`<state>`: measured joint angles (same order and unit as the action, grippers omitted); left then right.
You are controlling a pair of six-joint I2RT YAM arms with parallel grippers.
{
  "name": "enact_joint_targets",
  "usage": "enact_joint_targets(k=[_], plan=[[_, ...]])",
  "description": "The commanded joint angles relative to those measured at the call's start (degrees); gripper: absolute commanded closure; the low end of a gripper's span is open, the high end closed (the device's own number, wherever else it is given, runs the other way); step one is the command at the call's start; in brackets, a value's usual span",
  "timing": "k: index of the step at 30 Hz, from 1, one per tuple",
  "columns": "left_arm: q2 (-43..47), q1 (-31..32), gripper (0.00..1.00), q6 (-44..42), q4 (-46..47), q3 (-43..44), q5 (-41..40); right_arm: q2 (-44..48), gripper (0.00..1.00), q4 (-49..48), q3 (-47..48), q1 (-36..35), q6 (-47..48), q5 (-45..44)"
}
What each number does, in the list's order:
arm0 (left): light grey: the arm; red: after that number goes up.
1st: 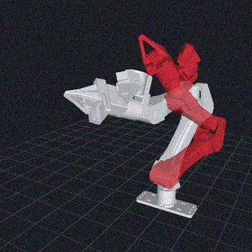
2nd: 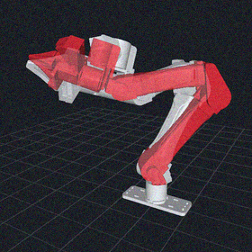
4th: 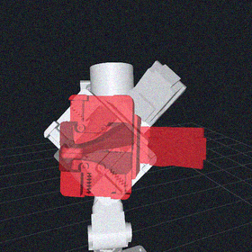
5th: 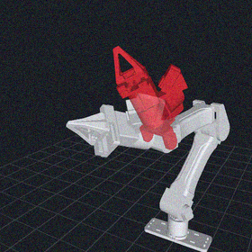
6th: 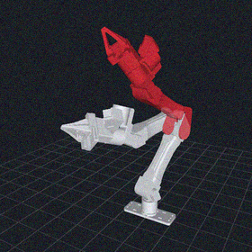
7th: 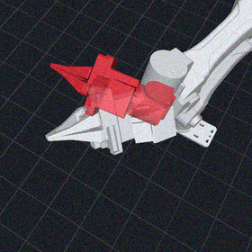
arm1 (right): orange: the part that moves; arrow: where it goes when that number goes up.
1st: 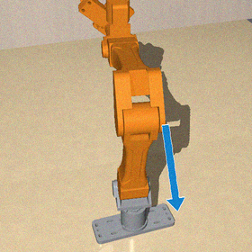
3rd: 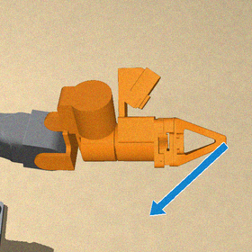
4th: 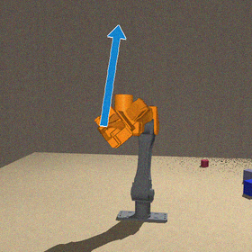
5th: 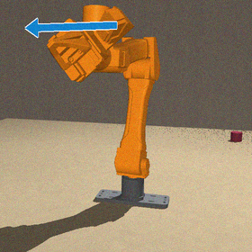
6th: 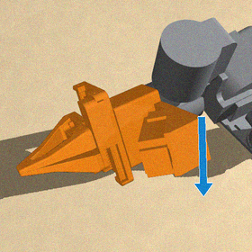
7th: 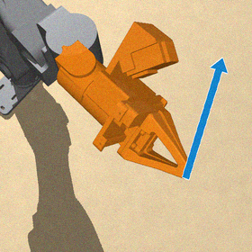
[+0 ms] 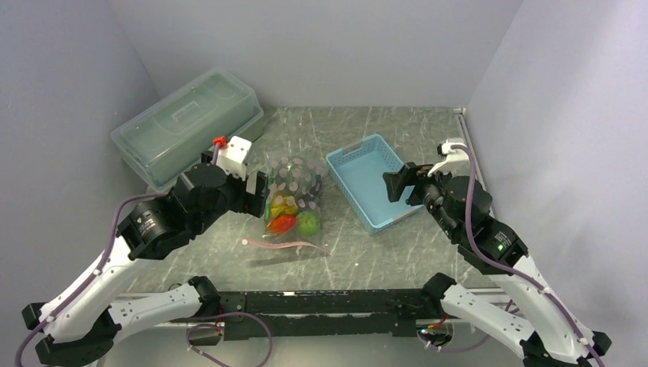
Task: Place the food in the zip-top bag and seal the zipper
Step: Reset both arms
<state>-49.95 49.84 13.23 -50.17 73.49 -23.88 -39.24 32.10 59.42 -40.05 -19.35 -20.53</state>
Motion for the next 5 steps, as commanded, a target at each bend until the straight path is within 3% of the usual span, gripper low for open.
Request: enact_joint_targets(k=[1,5], plan=[[0.9,0.1,0.00,0.3,2.1,-0.1,-0.5,1.3,0.15,-5.1,-1.0,0.2,1.8,-0.7],[0.1,0.1,0.00,1.6,1.6,0.1,-2.8,0.1,0.15,-5.0,-0.2,0.3,2.7,-0.6]])
